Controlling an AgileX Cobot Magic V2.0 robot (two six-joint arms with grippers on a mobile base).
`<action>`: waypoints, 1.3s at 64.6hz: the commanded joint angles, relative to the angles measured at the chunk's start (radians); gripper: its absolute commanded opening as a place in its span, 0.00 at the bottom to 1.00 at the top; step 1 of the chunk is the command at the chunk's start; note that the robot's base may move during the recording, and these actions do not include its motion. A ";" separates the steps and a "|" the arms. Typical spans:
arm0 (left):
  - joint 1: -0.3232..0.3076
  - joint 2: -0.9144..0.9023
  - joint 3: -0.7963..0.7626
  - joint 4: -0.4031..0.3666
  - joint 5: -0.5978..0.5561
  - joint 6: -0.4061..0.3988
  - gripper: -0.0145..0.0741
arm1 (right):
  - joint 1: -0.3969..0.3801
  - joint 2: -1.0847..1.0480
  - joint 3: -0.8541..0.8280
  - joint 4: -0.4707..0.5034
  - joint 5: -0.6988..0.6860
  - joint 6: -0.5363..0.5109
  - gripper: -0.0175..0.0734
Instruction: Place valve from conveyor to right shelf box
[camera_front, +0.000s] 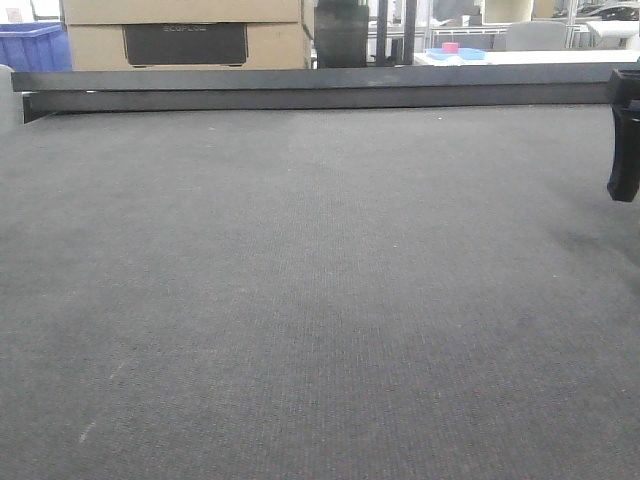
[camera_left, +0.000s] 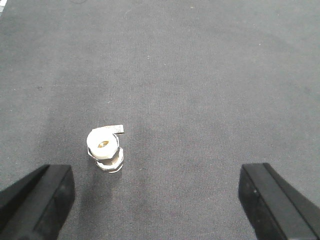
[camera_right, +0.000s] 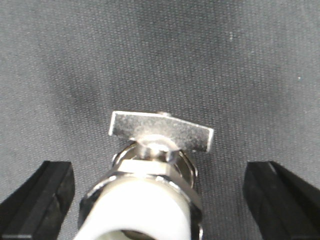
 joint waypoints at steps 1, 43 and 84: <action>-0.006 0.005 -0.007 0.000 -0.005 0.000 0.79 | -0.004 0.001 -0.007 -0.006 -0.004 0.004 0.75; -0.003 0.073 -0.031 0.006 0.135 0.000 0.79 | -0.003 -0.176 -0.009 -0.019 -0.005 -0.122 0.03; 0.117 0.508 -0.380 -0.027 0.314 0.155 0.79 | -0.003 -0.364 -0.009 0.163 0.078 -0.333 0.03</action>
